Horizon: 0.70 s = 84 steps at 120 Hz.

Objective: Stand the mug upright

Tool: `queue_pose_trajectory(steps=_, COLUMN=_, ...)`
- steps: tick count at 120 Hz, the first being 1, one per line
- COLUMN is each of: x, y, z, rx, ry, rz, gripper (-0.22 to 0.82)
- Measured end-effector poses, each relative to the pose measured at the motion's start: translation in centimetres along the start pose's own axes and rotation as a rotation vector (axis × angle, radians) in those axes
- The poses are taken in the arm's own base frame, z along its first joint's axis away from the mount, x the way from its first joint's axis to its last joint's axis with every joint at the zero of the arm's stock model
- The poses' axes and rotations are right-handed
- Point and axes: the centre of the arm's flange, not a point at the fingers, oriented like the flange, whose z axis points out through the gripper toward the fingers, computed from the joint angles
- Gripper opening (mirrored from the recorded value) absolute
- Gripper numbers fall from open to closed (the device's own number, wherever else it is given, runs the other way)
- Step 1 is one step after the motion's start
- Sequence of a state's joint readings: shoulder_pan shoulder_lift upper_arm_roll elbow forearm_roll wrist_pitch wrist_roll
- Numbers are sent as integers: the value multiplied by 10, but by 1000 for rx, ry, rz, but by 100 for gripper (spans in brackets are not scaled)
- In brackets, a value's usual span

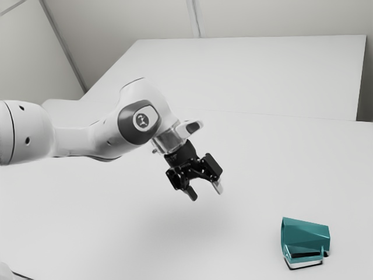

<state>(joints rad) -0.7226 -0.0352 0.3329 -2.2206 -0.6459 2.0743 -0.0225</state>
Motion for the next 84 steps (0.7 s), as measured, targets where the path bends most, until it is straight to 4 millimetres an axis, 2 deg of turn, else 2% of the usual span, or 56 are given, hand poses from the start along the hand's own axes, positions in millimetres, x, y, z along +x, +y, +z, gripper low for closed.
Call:
queue_pose_trajectory(steps=58, x=-13, y=47, z=84, rx=-52, ry=65, rz=-56, gripper=60)
queue_pose_trajectory(steps=84, x=-11, y=56, z=101, rx=-78, ry=117, rz=-96, gripper=60)
